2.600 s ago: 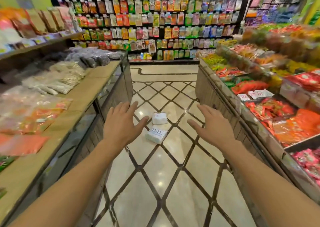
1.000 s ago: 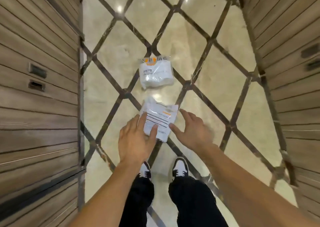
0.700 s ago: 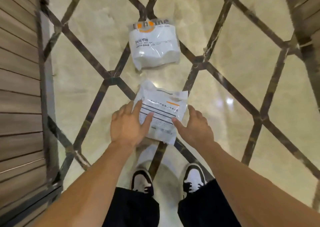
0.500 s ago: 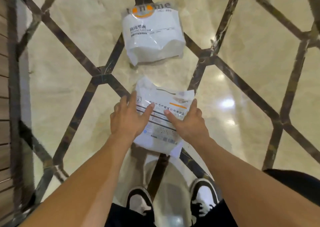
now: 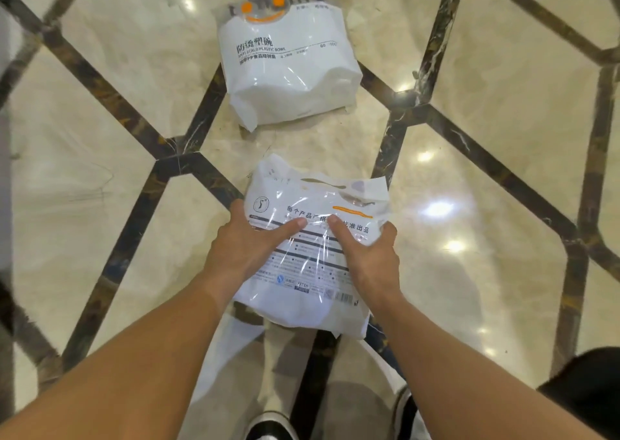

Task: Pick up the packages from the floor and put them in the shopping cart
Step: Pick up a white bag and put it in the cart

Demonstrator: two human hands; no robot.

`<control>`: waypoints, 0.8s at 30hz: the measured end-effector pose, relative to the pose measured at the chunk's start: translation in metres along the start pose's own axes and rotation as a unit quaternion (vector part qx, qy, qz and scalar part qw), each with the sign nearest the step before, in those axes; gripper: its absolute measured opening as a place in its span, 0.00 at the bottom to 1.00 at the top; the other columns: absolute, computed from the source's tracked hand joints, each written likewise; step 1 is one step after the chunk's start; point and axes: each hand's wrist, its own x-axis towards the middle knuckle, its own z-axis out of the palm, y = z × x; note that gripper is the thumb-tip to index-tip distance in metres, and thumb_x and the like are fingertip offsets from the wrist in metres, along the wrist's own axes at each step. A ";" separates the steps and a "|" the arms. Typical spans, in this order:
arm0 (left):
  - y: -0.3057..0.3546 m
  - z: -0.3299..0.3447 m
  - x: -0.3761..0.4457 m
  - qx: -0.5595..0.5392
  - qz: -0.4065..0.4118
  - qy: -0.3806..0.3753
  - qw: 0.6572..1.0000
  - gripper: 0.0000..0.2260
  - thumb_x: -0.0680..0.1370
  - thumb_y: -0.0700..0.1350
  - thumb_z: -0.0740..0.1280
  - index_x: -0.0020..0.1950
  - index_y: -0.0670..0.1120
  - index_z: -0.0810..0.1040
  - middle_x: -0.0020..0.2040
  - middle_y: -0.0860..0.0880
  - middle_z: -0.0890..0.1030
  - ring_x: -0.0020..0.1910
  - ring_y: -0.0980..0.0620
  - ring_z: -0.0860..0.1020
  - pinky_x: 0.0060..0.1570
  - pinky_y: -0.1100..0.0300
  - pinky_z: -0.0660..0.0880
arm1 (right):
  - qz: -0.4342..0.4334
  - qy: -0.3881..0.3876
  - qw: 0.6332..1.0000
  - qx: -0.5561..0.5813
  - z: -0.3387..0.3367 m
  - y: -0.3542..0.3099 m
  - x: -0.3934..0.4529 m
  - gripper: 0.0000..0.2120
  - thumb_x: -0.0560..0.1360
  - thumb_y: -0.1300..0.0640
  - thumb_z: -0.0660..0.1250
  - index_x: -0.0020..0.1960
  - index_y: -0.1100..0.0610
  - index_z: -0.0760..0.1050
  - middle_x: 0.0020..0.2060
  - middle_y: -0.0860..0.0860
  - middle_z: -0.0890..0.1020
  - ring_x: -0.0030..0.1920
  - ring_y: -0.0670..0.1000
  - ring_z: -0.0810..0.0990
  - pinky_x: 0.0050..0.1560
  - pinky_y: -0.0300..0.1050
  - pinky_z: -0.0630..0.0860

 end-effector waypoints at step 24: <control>0.087 -0.009 -0.050 -0.084 0.046 0.065 0.993 0.48 0.62 0.74 0.77 0.75 0.52 0.67 0.62 0.50 0.79 0.59 0.45 0.80 0.58 0.50 0.78 | -0.059 -0.001 0.998 0.017 -0.069 -0.071 0.000 0.54 0.59 0.25 0.75 0.76 0.46 0.60 0.60 0.48 0.82 0.56 0.55 0.85 0.61 0.58 0.81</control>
